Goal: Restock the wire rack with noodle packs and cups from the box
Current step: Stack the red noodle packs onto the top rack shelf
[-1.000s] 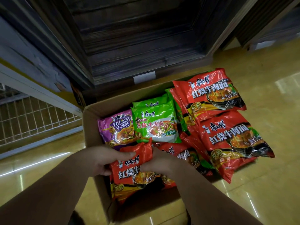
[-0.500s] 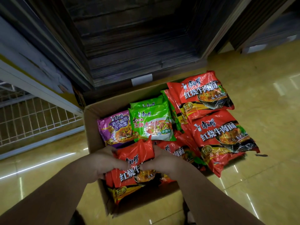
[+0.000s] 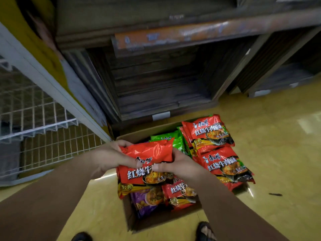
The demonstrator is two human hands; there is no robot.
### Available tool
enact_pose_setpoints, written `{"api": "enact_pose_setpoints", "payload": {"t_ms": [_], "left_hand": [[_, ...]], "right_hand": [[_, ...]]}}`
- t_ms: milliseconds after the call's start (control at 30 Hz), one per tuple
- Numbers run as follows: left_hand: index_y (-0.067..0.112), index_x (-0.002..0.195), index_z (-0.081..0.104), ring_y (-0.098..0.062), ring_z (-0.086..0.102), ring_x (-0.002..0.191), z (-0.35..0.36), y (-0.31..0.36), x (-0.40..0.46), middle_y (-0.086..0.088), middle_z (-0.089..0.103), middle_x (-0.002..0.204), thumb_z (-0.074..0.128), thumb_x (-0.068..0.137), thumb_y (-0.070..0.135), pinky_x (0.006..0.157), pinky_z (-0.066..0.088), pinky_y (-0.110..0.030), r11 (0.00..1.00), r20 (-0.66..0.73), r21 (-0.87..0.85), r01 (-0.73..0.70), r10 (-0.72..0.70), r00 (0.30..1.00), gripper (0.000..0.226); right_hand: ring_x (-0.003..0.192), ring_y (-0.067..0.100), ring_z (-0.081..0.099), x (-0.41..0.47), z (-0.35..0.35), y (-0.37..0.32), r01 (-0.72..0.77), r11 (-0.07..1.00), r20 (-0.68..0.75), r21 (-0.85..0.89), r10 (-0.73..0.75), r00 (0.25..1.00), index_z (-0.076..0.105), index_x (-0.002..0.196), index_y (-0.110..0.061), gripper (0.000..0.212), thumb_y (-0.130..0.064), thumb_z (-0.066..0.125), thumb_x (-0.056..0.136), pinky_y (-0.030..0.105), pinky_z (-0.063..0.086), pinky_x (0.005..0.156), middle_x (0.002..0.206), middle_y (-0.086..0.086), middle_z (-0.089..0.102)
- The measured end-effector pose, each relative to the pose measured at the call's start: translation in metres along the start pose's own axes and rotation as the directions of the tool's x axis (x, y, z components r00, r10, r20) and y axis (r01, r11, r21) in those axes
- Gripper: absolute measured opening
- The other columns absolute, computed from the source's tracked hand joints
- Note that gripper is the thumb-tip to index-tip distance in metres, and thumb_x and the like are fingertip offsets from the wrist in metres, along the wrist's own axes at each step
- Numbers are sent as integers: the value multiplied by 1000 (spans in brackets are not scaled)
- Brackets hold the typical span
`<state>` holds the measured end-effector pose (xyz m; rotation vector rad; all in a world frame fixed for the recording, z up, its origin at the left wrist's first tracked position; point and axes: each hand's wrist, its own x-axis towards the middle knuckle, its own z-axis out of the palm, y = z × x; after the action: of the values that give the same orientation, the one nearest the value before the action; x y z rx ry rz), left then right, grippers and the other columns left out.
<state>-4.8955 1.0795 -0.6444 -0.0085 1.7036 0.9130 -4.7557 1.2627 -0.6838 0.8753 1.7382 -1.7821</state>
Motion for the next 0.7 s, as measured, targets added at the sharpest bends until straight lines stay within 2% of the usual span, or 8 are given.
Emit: {"api": "enact_pose_setpoints", "payload": {"t_ms": [100, 167, 233, 333, 433, 500, 600, 700], "left_hand": [[18, 125, 57, -25, 70, 104, -10, 19, -34, -8, 73, 113, 102, 28, 30, 96, 55, -43, 996, -57, -47, -78, 75, 996, 108], [16, 128, 55, -25, 70, 106, -13, 33, -60, -9, 73, 115, 102, 24, 35, 99, 52, -43, 987, -65, -89, -133, 128, 990, 116], [10, 124, 61, -26, 71, 105, -12, 48, -92, -11, 74, 112, 101, 24, 39, 100, 51, -43, 971, -71, -120, -205, 197, 978, 112], [2, 120, 65, -30, 71, 105, -11, 72, -143, -17, 73, 112, 101, 27, 39, 96, 53, -43, 933, -97, -201, -299, 285, 954, 107], [17, 131, 59, -35, 64, 117, -11, 97, -194, -14, 69, 124, 100, 39, 37, 103, 44, -60, 911, -59, -264, -318, 314, 948, 103], [24, 132, 56, -35, 62, 119, -11, 112, -231, -11, 69, 125, 100, 39, 35, 102, 42, -63, 890, -68, -297, -346, 342, 937, 103], [19, 133, 52, -30, 66, 115, -8, 132, -281, -10, 69, 124, 96, 53, 20, 100, 49, -55, 879, -64, -239, -412, 409, 910, 91], [20, 133, 49, -25, 68, 111, -15, 147, -328, -8, 70, 122, 92, 60, 10, 98, 53, -44, 858, -164, -169, -485, 461, 872, 85]], "right_hand": [[103, 6, 59, -29, -4, -41, 68, 997, -2, 25, -68, 998, 48, 132, -35, 79, -33, 90, 65, 32, 46, 90, 116, -14, 65], [102, 8, 63, -47, -8, -64, 127, 990, -20, 63, -126, 992, 47, 135, -31, 81, -26, 90, 66, 31, 50, 90, 116, -10, 67], [104, 12, 67, -67, -13, -85, 187, 977, -50, 97, -183, 982, 50, 132, -28, 78, -21, 91, 66, 33, 54, 92, 116, -6, 69], [107, 18, 68, -103, -19, -114, 256, 959, -75, 125, -248, 966, 54, 126, -30, 80, -28, 95, 58, 42, 52, 98, 115, -3, 72], [106, 21, 69, -147, -18, -147, 351, 921, -108, 166, -337, 935, 57, 118, -29, 72, -24, 94, 56, 45, 52, 100, 113, 0, 73], [105, 24, 70, -180, -15, -173, 409, 893, -129, 189, -390, 912, 58, 116, -25, 68, -21, 91, 57, 45, 53, 98, 114, 5, 72], [104, 24, 70, -223, -11, -217, 482, 861, -138, 163, -464, 875, 59, 118, -22, 61, -15, 88, 64, 45, 56, 93, 114, 5, 71], [102, 17, 70, -266, -5, -264, 572, 812, -132, 113, -558, 819, 60, 116, -28, 61, -18, 89, 63, 38, 57, 92, 116, 3, 70]]}}
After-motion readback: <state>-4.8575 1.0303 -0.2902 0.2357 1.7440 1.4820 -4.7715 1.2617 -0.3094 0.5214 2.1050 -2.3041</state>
